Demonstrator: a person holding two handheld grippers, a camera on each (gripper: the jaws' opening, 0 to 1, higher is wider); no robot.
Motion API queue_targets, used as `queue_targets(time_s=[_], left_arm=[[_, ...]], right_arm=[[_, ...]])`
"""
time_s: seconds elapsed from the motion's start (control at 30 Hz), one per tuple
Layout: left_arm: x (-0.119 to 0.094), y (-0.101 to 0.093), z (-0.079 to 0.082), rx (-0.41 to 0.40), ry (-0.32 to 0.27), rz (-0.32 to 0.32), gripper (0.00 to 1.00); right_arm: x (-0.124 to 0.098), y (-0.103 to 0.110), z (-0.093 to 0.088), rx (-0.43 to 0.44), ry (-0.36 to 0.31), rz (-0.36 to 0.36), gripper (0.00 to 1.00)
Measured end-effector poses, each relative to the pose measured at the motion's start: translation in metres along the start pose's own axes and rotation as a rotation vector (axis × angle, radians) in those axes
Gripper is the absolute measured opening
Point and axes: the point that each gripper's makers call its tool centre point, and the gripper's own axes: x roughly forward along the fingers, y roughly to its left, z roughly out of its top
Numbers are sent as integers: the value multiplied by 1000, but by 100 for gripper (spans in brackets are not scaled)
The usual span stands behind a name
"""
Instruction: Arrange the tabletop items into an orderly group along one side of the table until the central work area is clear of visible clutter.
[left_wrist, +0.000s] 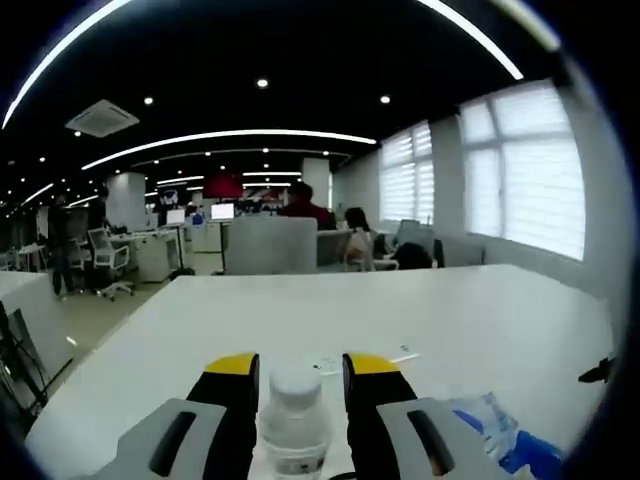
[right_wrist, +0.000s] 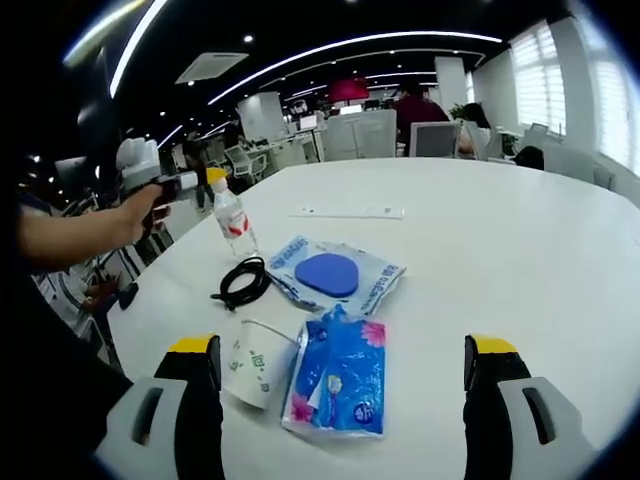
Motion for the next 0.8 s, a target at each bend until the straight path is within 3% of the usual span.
queue_targets(time_s=[0.23,0.33,0.43,0.8], left_arm=[[3,2,-11,-20,9,66,31],[3,3,-15,-32,0,96,24],[5,2,-18,-62,-19,115,28],[15,8,-32,-45,18,125,22]], right_arm=[[3,-2,-1,4,3,15,98],[5,0,-2,-4,11,26,98],[6,1,-4,-9,19,33,97],[8,-4,-10,-4,35,36,97]])
